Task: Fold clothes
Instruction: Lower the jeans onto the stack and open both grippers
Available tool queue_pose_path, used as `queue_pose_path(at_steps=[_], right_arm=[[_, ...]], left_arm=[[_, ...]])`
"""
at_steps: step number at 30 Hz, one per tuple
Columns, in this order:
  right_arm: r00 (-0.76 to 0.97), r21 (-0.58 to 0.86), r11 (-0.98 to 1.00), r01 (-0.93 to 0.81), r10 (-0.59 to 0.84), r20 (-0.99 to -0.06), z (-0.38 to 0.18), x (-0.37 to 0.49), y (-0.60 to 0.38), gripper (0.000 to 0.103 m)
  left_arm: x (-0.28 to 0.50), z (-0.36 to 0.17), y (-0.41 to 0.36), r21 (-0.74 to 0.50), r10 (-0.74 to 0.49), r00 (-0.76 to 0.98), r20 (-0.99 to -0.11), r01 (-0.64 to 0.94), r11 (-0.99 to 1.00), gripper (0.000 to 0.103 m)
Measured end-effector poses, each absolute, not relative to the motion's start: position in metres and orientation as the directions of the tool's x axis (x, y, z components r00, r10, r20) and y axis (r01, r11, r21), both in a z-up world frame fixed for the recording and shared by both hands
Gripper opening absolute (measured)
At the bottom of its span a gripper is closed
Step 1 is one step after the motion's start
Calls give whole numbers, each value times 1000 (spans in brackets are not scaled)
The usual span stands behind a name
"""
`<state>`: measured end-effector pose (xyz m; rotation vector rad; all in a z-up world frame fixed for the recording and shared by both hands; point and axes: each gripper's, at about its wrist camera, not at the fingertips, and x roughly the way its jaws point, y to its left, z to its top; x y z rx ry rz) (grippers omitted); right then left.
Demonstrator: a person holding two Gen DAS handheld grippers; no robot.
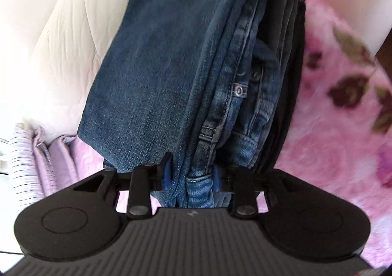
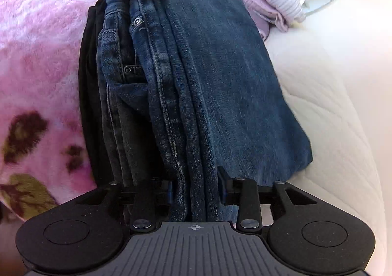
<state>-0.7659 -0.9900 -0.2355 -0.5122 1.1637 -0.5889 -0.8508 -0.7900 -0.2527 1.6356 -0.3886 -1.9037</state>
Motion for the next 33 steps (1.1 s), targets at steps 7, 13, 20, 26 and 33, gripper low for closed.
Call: queue_pose_path(at_steps=[7,13,20,26,33], right_arm=[[227,-638,758,135,-651,-725,-205,-751,-984,49],[180,-626,772,114,-635,-751,-180,-738,-979,49],[318,-612,785,96,-607,-728,-159,-692,-948,52],[445,-629,777,22,-571,-690,-178,-637,-944,88],[468,-330,932,151,-361,-807,-144,-625,-989,38]], left_arm=[[-817,-212,-790,437,-538,-210,-816,384,-813,40],[-780,-205,-784,376,-564,-219,-796,550,-745,39],[-747,-220,-762,307,-554,-170,-815,683,-662,39],[-739,-230,-734,254,-552,-155,-819,765,-592,39],[-742,-224,-724,149,-560,-186,-807,854,-499,39]])
